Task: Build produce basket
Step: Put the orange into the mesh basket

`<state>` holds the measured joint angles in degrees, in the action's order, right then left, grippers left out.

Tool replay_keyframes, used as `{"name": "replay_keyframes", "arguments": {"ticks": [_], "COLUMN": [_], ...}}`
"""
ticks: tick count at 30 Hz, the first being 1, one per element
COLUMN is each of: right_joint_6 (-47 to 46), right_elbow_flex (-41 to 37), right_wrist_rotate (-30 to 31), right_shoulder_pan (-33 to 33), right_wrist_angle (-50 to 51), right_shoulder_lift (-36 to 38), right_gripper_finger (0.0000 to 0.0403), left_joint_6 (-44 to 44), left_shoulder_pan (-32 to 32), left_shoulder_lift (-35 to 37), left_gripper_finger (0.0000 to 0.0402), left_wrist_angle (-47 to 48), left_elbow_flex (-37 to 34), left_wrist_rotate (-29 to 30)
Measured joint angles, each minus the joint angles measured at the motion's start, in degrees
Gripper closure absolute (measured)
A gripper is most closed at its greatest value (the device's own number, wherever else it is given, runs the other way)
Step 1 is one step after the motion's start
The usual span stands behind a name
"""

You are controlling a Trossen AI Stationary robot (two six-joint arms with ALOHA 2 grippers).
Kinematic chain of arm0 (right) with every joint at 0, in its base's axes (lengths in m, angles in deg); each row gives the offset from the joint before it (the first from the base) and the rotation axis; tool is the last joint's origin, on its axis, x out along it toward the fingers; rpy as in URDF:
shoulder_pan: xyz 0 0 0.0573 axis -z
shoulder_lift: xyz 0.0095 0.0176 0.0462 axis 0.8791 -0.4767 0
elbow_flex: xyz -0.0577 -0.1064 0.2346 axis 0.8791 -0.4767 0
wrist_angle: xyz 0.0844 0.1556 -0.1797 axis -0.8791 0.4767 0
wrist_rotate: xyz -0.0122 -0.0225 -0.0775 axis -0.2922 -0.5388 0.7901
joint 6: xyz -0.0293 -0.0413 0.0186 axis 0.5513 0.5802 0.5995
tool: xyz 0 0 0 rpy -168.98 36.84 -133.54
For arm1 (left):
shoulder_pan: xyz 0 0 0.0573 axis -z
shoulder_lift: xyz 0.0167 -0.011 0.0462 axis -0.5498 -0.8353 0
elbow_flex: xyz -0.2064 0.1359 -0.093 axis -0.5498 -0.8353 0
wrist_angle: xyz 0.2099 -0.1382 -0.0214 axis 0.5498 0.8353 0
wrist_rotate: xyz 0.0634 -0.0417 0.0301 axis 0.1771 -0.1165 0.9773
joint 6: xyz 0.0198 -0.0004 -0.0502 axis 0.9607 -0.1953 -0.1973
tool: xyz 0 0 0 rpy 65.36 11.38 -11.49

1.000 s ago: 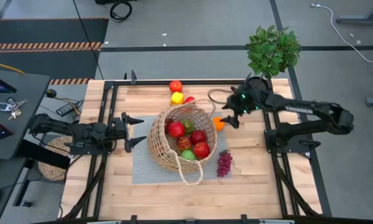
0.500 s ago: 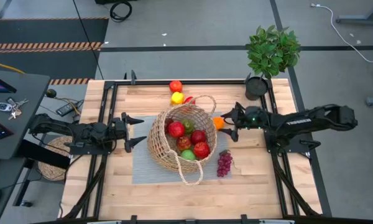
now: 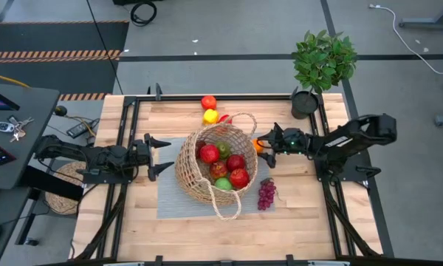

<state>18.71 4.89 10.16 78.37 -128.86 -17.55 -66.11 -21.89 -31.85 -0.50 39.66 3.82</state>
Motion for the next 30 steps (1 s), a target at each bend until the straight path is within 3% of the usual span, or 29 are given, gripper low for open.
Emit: {"name": "replay_keyframes", "arguments": {"ticks": [11, 24, 30], "right_joint_6": [-0.3, -0.19, -0.12], "right_elbow_flex": [-0.08, -0.15, -0.15], "right_wrist_rotate": [5.03, 4.87, 6.4], "right_shoulder_pan": [0.02, 0.0, -0.01], "right_wrist_angle": [0.78, -2.01, -2.04], "right_shoulder_lift": [-5.23, -5.99, -5.54], "right_gripper_finger": [0.0037, 0.0059, 0.0093], "left_joint_6": [-0.02, -0.02, -0.01], "left_shoulder_pan": [-0.01, -0.02, 0.0], "left_shoulder_lift": [0.0, 0.0, 0.0], "left_gripper_finger": [0.0008, 0.0008, 0.0008], "left_wrist_angle": [0.02, 0.0, 0.0], "left_elbow_flex": [0.0, 0.0, 0.0], "left_wrist_rotate": [0.0, 0.0, 0.0]}}
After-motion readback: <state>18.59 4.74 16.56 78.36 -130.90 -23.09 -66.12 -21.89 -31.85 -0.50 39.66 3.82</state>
